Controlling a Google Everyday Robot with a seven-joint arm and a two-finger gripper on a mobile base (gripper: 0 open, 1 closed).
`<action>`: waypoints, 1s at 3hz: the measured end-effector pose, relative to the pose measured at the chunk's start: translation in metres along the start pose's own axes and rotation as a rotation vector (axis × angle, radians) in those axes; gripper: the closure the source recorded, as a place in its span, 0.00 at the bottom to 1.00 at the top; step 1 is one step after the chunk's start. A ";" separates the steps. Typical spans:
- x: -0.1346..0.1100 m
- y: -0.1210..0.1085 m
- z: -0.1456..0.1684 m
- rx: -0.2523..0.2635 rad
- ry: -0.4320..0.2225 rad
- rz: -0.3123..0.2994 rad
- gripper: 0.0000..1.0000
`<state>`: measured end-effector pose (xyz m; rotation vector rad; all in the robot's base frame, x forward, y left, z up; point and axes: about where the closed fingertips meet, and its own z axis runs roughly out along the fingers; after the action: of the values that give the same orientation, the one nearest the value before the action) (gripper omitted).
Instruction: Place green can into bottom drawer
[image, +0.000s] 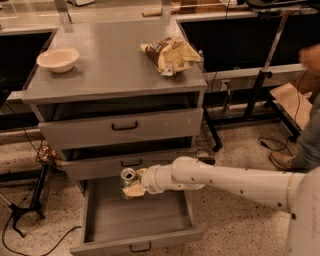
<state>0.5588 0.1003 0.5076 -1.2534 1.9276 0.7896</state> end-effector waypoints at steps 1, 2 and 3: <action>0.030 -0.016 0.065 0.012 -0.065 0.085 1.00; 0.074 -0.020 0.127 -0.009 -0.084 0.196 1.00; 0.116 -0.020 0.182 -0.037 -0.075 0.283 1.00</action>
Offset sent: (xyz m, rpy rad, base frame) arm 0.0254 0.0866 -0.2394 0.1880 0.2697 -0.1791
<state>0.5837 0.1782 0.3071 -0.9682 2.0631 1.0038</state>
